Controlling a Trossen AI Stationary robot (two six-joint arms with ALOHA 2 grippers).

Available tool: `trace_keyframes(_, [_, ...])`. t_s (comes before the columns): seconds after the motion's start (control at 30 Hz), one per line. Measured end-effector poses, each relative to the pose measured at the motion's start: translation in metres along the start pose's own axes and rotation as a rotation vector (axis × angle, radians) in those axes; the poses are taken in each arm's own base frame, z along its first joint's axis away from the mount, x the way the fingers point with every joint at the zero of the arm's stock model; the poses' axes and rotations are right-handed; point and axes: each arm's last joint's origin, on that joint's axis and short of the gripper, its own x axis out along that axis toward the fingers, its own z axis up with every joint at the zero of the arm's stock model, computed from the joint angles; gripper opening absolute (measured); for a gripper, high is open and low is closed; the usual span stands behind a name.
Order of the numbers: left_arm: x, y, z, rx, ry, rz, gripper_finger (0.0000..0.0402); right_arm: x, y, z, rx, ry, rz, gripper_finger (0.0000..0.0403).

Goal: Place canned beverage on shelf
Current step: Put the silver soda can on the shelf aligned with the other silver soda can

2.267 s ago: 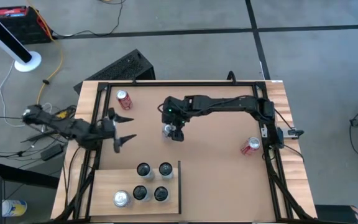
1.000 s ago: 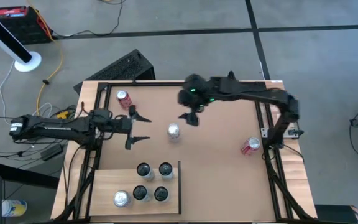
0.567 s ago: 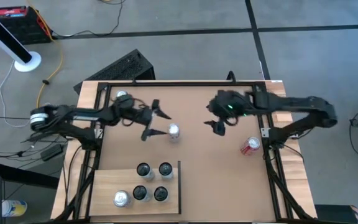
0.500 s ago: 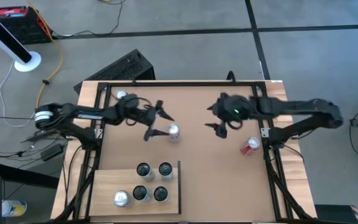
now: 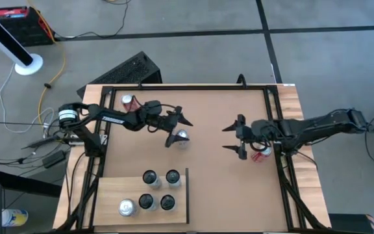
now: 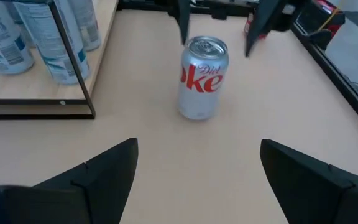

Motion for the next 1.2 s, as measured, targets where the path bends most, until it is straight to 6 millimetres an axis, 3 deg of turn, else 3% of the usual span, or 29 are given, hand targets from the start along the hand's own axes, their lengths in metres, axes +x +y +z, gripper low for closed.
trace_keyframes(0.37, [-0.002, -0.002, -0.001, -0.074, 0.056, 0.046, 0.0318, -0.001, 0.001, -0.002, 0.006, -0.002, 0.006, 0.0360])
trace_keyframes(0.77, [-0.009, -0.008, 0.002, -0.016, 0.130, 0.028, 0.0380, 0.000, -0.001, -0.001, 0.017, -0.009, -0.021, 0.0360])
trace_keyframes(1.2, [-0.009, -0.012, -0.011, -0.012, 0.257, 0.047, 0.0380, 0.001, -0.012, -0.002, 0.047, -0.003, -0.076, 0.0360])
